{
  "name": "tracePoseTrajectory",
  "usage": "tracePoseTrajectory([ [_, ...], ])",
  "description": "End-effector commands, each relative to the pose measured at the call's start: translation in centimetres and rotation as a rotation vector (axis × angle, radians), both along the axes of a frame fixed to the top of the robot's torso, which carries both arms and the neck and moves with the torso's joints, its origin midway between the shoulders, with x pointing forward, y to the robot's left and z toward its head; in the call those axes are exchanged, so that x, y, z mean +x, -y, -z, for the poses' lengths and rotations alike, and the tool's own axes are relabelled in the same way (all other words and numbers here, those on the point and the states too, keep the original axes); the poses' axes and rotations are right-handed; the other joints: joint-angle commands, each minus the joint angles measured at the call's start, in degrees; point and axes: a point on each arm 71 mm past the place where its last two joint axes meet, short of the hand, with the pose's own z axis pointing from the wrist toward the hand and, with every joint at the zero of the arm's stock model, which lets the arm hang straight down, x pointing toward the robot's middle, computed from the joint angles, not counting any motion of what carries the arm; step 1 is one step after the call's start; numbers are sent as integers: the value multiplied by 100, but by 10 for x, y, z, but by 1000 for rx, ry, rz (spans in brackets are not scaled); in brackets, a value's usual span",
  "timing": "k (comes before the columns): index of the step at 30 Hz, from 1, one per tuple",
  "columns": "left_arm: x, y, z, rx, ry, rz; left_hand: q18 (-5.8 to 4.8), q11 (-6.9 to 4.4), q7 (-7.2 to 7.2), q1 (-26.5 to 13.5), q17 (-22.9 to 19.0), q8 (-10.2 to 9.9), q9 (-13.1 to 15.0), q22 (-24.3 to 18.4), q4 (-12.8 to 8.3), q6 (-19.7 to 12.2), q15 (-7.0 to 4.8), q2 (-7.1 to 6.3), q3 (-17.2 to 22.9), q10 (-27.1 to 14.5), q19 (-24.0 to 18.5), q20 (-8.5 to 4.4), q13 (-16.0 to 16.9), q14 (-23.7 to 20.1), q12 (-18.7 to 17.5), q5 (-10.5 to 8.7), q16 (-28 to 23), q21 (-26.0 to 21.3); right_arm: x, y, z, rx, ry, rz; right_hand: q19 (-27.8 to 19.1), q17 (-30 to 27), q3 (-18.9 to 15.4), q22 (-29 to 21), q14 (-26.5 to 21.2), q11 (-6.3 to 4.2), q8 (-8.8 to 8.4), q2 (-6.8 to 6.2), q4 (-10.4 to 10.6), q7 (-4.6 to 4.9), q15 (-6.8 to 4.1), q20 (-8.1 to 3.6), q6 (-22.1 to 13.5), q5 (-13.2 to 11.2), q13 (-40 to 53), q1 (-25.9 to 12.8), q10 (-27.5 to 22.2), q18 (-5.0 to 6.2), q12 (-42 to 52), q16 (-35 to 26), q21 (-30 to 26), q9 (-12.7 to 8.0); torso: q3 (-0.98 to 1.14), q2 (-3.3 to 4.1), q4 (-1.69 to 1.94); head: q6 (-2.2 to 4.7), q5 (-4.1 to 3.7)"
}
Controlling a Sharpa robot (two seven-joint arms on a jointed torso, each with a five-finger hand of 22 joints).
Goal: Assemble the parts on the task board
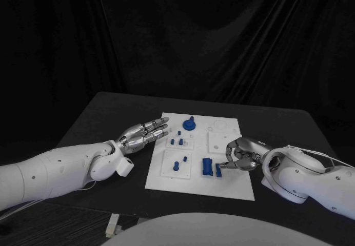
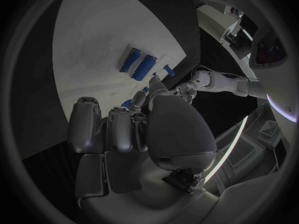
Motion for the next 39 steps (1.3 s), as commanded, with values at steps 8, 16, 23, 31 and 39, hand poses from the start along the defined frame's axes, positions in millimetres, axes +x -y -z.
tracePoseTrajectory([
  [8, -1, 2, -2, -32, 16, 4, 53, -18, 42, -6, -9, 9, 5, -9, -33, 4, 71, 85, 19, 1, -4, 42, -4, -2, -2, 71, -38, -34, -1, -4, 11, -106, 24, -78, 111, -8, -81, 1013, 255, -87, 671, -93, 143, -68, -95, -80, 650, -167, 1509, -44, 599, -25, 20, 1, -14, 883, 1, 7, 0, -1, -3],
  [16, -1, 2, -2, -31, 13, 6, 46, -16, 44, -1, -9, 10, 5, -9, -46, 4, 83, 109, 34, 1, -4, 48, -4, -2, -2, 127, -38, -34, -2, -5, 17, -137, -12, -90, 91, -49, -102, 994, 246, -95, 646, -139, 140, -76, -103, -88, 564, -172, 1509, -44, 599, -12, 20, -19, -78, 854, -1, 2, 6, -1, -21],
  [23, 0, 2, -1, -31, 11, 8, 43, -15, 45, -1, -9, 10, 5, -9, -50, 4, 88, 121, 40, 1, -4, 51, -4, -2, -2, 155, -38, -34, -3, -6, 20, -148, -25, -92, 83, -72, -120, 988, 240, -98, 614, -157, 147, -78, -106, -92, 493, -173, 1509, -54, 599, -8, 20, -31, -102, 819, -1, -1, 1, -1, -22],
  [31, -1, 2, -1, -31, 9, 9, 39, -12, 45, -4, -9, 9, 5, -9, -52, 0, 95, 142, 50, 0, -4, 53, -5, -2, -5, 192, -37, -34, -2, -8, 24, -160, -38, -92, 77, -83, -138, 984, 237, -101, 549, -153, 144, -80, -109, -96, 369, -172, 1509, -53, 599, -6, 20, -39, -116, 746, -1, 3, 1, -1, -20],
  [39, -1, 2, -1, -30, 8, 9, 36, -7, 42, -6, -8, 9, 5, -9, -54, -1, 97, 149, 54, 0, -4, 54, -5, -2, -6, 217, -36, -34, -2, -7, 28, -164, -37, -70, 66, -111, -102, 975, 231, -107, 515, 44, 85, -84, -117, -108, 294, -174, 1509, 148, 599, -1, 20, -60, -150, 776, -1, 1, 1, -1, -10],
])
